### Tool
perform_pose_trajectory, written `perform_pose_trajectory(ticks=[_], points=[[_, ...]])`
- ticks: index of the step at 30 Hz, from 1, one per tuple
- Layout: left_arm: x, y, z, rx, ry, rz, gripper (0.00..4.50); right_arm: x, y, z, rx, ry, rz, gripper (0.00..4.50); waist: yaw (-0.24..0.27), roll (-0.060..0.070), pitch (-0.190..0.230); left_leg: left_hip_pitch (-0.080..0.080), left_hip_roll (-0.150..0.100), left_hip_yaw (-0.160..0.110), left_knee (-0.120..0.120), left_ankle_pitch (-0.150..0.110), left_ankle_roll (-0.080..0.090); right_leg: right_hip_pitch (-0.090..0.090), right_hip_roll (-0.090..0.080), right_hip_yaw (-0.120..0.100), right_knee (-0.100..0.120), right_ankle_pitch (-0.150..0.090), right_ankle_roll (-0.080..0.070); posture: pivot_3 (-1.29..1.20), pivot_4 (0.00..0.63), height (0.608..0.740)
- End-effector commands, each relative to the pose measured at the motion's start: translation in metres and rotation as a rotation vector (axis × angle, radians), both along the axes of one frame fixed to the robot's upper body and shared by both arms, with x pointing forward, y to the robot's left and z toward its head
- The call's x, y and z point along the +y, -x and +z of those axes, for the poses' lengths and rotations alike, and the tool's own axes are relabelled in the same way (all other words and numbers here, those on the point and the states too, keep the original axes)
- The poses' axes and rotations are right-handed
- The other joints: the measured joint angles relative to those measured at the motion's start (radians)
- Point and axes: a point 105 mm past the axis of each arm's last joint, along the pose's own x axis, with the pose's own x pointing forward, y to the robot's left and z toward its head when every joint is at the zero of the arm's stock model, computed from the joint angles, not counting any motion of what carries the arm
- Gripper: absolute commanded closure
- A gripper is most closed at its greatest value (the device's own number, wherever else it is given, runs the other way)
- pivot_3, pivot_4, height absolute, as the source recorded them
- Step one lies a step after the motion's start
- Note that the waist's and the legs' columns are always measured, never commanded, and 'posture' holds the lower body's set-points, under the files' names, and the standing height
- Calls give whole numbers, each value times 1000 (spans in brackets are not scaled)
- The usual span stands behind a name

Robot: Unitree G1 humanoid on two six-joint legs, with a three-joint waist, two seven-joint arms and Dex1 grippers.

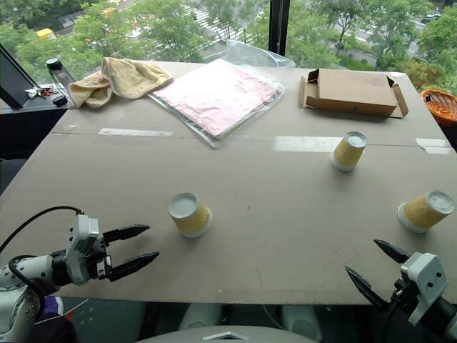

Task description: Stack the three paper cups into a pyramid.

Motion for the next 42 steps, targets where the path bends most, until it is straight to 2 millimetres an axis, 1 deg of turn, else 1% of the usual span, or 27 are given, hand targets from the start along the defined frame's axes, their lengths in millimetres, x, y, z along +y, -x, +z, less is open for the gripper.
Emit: perform_pose_trajectory(ticks=[1, 4, 5, 10, 14, 17, 20, 27, 29, 30, 32, 33, 34, 37, 42], points=[[-5, -4, 11, -64, 6, -20, 0, 6, -9, 17, -66, -6, 25, 36, 0, 0, 0, 0, 0, 0, 0, 0, 0, 0, 0, 0, 0, 0, 0, 0, 150, 740], [-10, -9, 20, -108, 57, -42, 0, 29, -23, 34, -143, -38, 132, 36, -3, 0, 0, 0, 0, 1, 0, 0, 0, 0, 0, 1, 0, 0, 0, 0, 150, 740], [-11, -9, 20, -114, 62, -50, 0, 36, -25, 38, -170, -51, 166, 36, -3, 0, 0, 0, 0, 1, 0, 0, 0, 0, 0, 1, 0, 0, 0, 0, 150, 740], [-20, -9, 28, -141, 87, -103, 0, 77, -17, 68, -283, -97, 432, 36, 1, 1, 0, -1, -1, 1, 0, -1, 1, 0, 2, -1, 0, 1, -3, 0, 150, 740], [-29, -16, 32, -180, 85, -116, 0, 96, -5, 73, -267, -126, 570, 36, 4, 1, 0, -1, -3, -1, 0, -1, 1, 0, 3, -2, -1, 1, -2, 0, 150, 740], [-36, -22, 32, -206, 71, -128, 0, 101, -1, 72, -251, -135, 600, 36, 2, 0, 0, -1, -3, 0, 0, -1, 1, 1, 3, -2, 0, 0, -2, 0, 150, 740], [-44, -26, 30, -225, 65, -159, 0, 102, 0, 69, -238, -142, 598, 36, 1, -1, -1, 0, -3, 0, 1, -1, 2, 1, 3, -1, 0, 0, 0, 0, 150, 740], [-63, -47, 28, -265, 97, -170, 0, 103, 6, 68, -244, -148, 570, 36, 2, -1, -1, 0, -4, -1, 1, -1, 2, 1, 3, -1, 0, 0, -1, 0, 150, 740], [-69, -51, 26, -263, 108, -176, 543, 103, 8, 68, -243, -147, 561, 0, 0, -1, -1, -1, -4, -1, 1, -1, 2, 1, 3, -1, 0, 0, -1, 0, 150, 740], [-72, -52, 26, -263, 112, -182, 992, 103, 9, 68, -243, -147, 556, 0, -1, -1, -1, -1, -4, -1, 1, -1, 2, 1, 4, -1, 0, 0, -1, 0, 150, 740], [-75, -56, 24, -273, 112, -181, 1742, 103, 9, 69, -250, -144, 541, 0, 0, -1, -1, 0, -4, -1, 1, -1, 2, 1, 4, -1, 1, 0, -1, 0, 150, 740], [-77, -58, 24, -280, 113, -183, 1943, 103, 10, 68, -252, -143, 538, 0, 0, -1, -1, 0, -4, -1, 1, -1, 2, 1, 4, -1, 1, 0, -1, 0, 150, 740], [-79, -60, 25, -287, 113, -185, 2017, 104, 10, 69, -254, -145, 535, 0, 0, -1, -1, 0, -4, -1, 1, -1, 2, 1, 4, -1, 1, 0, 0, 0, 150, 740], [-84, -67, 29, -310, 118, -192, 2018, 105, 10, 70, -265, -150, 517, 0, 1, -1, -1, 0, -4, -1, 1, -1, 2, 1, 4, -1, 1, -1, 0, 0, 150, 740], [-107, -97, 46, -362, 136, -185, 2018, 106, 5, 70, -288, -144, 479, 0, 8, -1, -1, -1, -4, -2, 2, -1, 2, 1, 4, -2, 1, 0, 0, 0, 150, 740]])
